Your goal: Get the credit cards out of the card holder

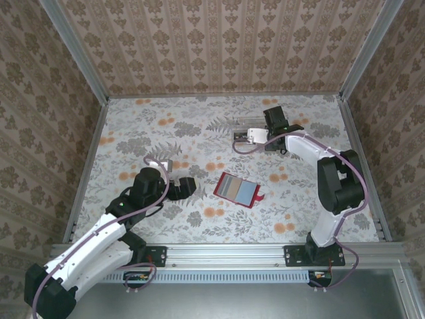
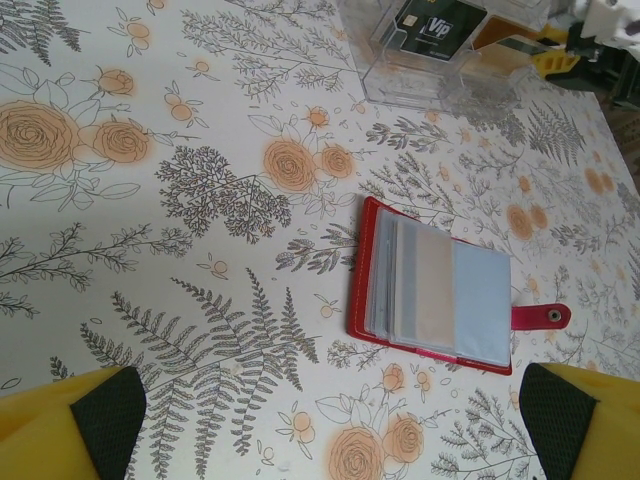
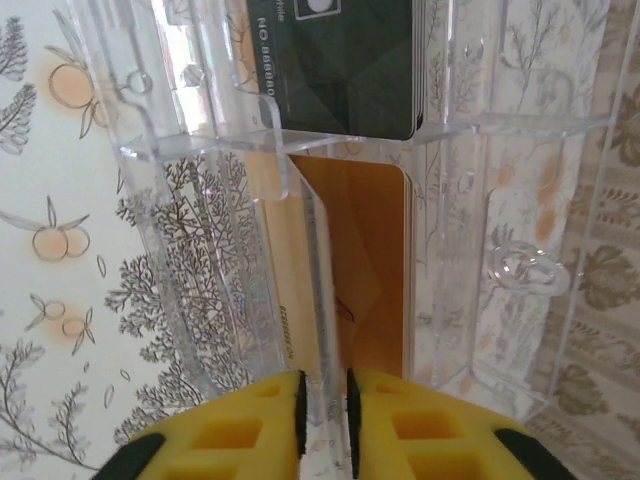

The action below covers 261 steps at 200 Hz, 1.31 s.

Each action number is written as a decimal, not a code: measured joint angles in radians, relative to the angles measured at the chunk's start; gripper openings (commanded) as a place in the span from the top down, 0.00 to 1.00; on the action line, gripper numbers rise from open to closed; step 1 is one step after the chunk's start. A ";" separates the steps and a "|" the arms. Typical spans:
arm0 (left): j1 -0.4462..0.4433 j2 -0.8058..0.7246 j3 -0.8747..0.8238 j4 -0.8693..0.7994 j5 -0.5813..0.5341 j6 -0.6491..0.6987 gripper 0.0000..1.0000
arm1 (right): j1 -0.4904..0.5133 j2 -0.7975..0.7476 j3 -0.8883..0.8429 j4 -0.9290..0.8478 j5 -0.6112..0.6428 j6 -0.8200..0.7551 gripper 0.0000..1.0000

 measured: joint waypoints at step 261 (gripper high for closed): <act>-0.003 0.462 0.063 0.197 0.188 -0.008 0.30 | 0.181 -0.397 -0.240 -0.013 -0.083 1.447 0.77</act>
